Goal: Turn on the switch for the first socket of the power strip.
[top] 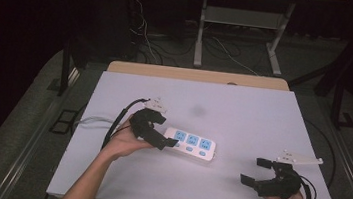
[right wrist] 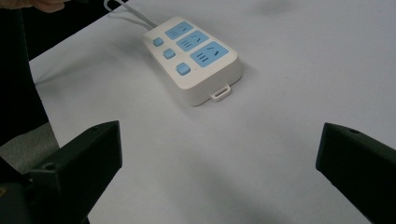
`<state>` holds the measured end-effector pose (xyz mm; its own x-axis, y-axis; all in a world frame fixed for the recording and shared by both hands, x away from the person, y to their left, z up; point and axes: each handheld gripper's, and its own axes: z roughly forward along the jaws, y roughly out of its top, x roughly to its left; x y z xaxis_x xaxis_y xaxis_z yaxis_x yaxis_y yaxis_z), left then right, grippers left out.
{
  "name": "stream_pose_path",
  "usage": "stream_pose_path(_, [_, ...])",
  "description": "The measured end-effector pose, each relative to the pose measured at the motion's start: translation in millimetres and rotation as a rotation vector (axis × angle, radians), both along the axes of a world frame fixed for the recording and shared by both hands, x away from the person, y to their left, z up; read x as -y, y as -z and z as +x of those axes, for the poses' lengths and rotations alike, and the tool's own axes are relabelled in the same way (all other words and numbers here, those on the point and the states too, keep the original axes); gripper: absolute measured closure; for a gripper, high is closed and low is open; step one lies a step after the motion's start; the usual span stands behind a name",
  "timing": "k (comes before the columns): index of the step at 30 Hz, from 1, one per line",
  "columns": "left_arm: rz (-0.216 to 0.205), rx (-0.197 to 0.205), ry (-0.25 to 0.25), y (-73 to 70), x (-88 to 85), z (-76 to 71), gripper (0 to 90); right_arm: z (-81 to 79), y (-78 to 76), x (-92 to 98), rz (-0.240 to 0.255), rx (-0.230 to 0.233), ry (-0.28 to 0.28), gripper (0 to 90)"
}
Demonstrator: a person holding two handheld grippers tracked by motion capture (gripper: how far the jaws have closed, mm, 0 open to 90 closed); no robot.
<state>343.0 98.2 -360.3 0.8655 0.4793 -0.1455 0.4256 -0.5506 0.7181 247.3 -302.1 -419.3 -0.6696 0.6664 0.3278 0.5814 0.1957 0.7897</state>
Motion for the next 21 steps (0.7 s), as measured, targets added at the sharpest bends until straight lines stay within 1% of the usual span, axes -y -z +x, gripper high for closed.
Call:
stream_pose_path(1, [0.003, 0.001, 0.004, -0.2, 1.1, 1.0, 6.7, 0.0, 0.0, 0.0, 0.000, 0.000, 0.000, 0.0])
stream_pose_path(2, [0.006, -0.001, 0.008, -0.4, 2.1, 2.0, 9.8, 0.3, 0.3, 0.0, -0.001, 0.001, 0.000, 0.0])
stream_pose_path(3, [0.008, -0.003, 0.014, -0.5, 2.8, 3.1, 9.8, 0.3, 0.3, 0.0, -0.001, 0.001, 0.000, 0.0])
stream_pose_path(6, [0.024, -0.005, 0.030, -0.6, 5.5, 6.1, 15.2, 0.3, 0.4, 0.2, -0.001, -0.001, 0.000, 0.0])
stream_pose_path(7, [0.027, -0.008, 0.031, -0.4, 6.7, 6.6, 15.2, 0.3, 0.4, 0.2, -0.001, -0.001, 0.000, 0.0])
stream_pose_path(8, [0.034, -0.005, 0.038, -0.6, 7.4, 7.6, 19.1, 0.4, 0.5, 0.3, -0.001, -0.002, 0.001, 0.0])
stream_pose_path(10, [0.033, 0.001, 0.045, -0.9, 8.7, 8.8, 25.0, 0.4, 0.6, 0.2, -0.001, -0.003, 0.000, 0.0])
stream_pose_path(13, [0.042, 0.000, 0.055, -1.3, 10.6, 11.3, 33.2, 0.5, 0.7, 0.0, -0.002, -0.005, -0.001, 0.0])
stream_pose_path(14, [0.045, 0.002, 0.057, -1.1, 11.5, 12.0, 33.2, 0.5, 0.7, 0.0, -0.002, -0.005, -0.001, 0.0])
stream_pose_path(15, [0.047, 0.001, 0.059, -1.1, 12.5, 12.7, 36.3, 0.5, 0.8, 0.0, -0.002, -0.005, -0.001, 0.0])
stream_pose_path(16, [0.049, -0.001, 0.068, -1.0, 13.4, 13.5, 39.6, 0.5, 0.8, 0.1, -0.001, -0.005, -0.001, 0.0])
stream_pose_path(17, [0.047, -0.005, 0.071, -0.8, 14.6, 14.0, 45.0, 0.6, 0.8, 0.0, -0.002, -0.005, 0.000, 0.0])
stream_pose_path(18, [0.052, -0.010, 0.076, -0.3, 15.9, 14.6, 47.7, 0.6, 0.9, -0.1, -0.002, -0.005, -0.001, 0.0])
stream_pose_path(21, [0.070, -0.022, 0.094, 1.9, 19.6, 16.6, 52.2, 0.4, 0.8, -0.2, -0.003, -0.005, -0.001, 0.0])
